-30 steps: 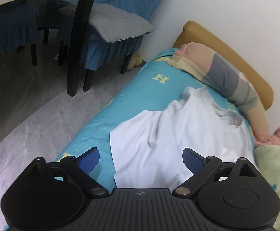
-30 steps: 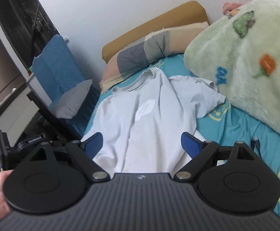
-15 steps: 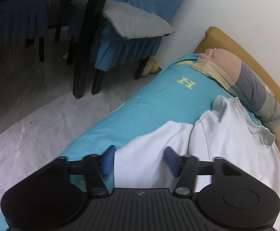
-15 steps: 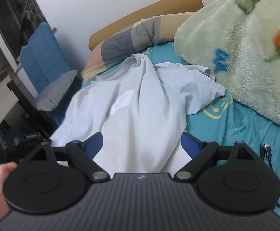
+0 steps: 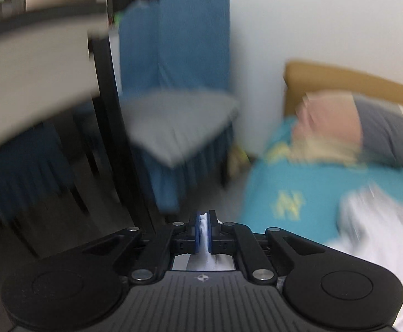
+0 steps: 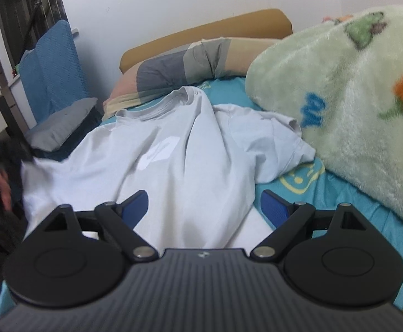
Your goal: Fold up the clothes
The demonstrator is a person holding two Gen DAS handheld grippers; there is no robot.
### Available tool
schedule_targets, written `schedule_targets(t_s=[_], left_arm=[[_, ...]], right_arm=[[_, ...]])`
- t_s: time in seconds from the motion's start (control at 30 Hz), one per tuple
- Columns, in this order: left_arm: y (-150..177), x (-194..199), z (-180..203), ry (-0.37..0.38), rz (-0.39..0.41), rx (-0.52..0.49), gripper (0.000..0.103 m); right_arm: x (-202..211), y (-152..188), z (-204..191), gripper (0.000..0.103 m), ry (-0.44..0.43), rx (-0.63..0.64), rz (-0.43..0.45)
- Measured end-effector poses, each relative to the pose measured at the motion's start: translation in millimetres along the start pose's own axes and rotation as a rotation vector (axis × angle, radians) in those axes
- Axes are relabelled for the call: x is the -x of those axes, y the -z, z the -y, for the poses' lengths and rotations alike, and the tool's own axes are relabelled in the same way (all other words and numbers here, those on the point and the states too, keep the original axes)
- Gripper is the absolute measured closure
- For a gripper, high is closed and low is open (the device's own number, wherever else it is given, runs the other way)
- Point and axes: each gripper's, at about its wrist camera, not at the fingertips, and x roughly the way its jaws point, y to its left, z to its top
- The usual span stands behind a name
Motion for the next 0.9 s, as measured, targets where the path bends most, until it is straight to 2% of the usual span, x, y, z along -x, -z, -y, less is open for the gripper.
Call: schedule_targets(t_s=[0.07,0.2,0.27,0.4,0.47,0.5,0.57,0.67,0.73,0.83,0.9], left_arm=[[-24.9,-12.6,1.8,-0.039,0.047,-0.011,0.098],[-43.4,-49.5,18.7,-0.121,0.077,-0.052,0.098],[-37.5,-73.0,26.1,-0.154,0.059,-0.075,0.098],[-10.3,-109.4,25.1,-0.134,-0.02,-0.014,0.097],[3.5,-118.6,22.0,-0.11,-0.056,0.027,0.087],[9.7,-121.6,18.8,-0.094,-0.074,0.04,0.086],[15.8,-119.6,15.5,-0.061,-0.094,0.025,0.061],[20.2,-100.8,16.2,-0.035,-0.072,-0.041,0.04],[22.5,-84.2,9.8,0.017,-0.077,-0.028,0.035],[29.5,-46.3,11.5,0.03,-0.085,-0.025,0.02],[37.8,-12.1,8.0,0.057,-0.074,-0.01,0.02]], right_arm=[[-4.3,0.3,-2.4,0.014,0.006,0.011,0.006],[-6.6,-1.6,-4.7,0.014,0.017,0.004,0.002],[-9.6,-1.1,-5.5,0.014,0.021,0.016,0.011],[-17.2,0.8,-7.1,0.014,0.028,0.04,0.023],[-23.9,3.1,-8.0,0.014,0.026,0.055,0.015],[-27.2,4.3,-8.5,0.014,0.025,0.063,0.012],[-33.1,6.2,-9.5,0.014,0.023,0.075,0.007],[-37.0,6.4,-11.2,0.014,0.018,0.08,0.004],[-36.8,5.3,-11.9,0.014,0.011,0.078,0.005],[-36.3,3.7,-13.0,0.014,0.001,0.076,0.007],[-31.8,2.2,-14.1,0.014,-0.01,0.08,0.024]])
